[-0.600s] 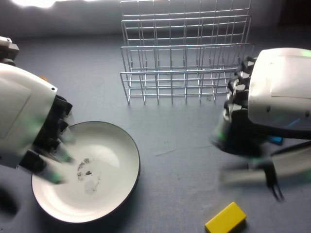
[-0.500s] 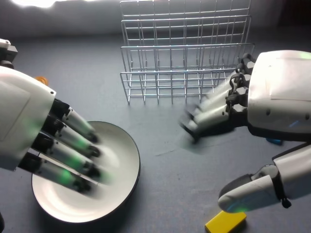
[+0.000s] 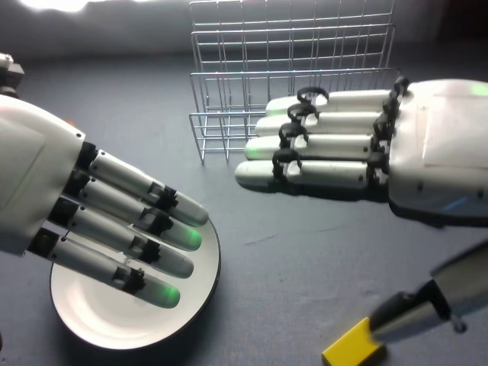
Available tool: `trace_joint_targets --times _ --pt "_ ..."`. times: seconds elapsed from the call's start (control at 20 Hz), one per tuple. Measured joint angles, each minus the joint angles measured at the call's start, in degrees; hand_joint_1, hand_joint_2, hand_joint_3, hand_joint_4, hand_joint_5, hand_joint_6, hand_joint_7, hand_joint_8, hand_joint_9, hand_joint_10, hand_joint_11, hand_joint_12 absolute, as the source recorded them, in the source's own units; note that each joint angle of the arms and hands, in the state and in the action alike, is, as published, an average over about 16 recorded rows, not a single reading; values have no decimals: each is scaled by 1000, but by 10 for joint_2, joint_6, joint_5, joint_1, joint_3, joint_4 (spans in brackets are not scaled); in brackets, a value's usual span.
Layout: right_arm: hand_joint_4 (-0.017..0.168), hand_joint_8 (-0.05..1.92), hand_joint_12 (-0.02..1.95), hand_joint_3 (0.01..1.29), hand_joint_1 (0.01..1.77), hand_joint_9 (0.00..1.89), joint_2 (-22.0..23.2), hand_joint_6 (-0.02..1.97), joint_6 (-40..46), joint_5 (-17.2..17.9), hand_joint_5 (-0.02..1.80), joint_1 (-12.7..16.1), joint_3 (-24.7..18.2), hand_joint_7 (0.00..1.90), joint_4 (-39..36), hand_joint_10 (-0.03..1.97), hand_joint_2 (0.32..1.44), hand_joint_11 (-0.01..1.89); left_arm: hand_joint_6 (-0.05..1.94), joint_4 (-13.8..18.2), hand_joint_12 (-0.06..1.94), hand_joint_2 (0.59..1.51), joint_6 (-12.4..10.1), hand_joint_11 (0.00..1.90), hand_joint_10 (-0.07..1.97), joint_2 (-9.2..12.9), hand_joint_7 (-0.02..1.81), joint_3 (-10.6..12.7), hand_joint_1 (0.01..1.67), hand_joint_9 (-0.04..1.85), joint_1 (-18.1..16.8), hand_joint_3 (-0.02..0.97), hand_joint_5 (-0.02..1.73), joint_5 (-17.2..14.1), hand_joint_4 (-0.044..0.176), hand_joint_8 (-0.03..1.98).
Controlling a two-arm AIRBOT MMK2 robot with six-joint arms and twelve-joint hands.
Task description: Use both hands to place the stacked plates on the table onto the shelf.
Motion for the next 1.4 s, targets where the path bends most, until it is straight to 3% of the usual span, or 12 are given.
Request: trace_joint_targets --times 0.25,0.5,1.1,1.4 --pt "4 14 186 22 846 20 -11 19 6 -5 11 -2 12 20 0 5 926 18 -17 4 -13 1112 0 16 5 -3 21 4 22 12 -3 9 10 -4 -2 -14" --pt "3 14 255 22 1146 22 -27 19 27 -19 11 -4 27 21 1 5 925 18 -17 13 -13 1123 -17 15 5 -5 21 7 22 16 -3 6 15 -5 0 -14" --pt "2 14 386 23 1148 21 -51 19 48 -54 11 -8 43 21 1 5 962 18 -17 65 -13 1131 -75 17 6 -6 17 16 21 14 -18 6 16 1 2 -13" --pt "2 14 439 22 1143 21 -54 18 39 -57 11 -11 43 21 1 5 964 18 -17 57 -12 1126 -70 17 5 2 16 30 22 15 20 6 15 30 3 -14"
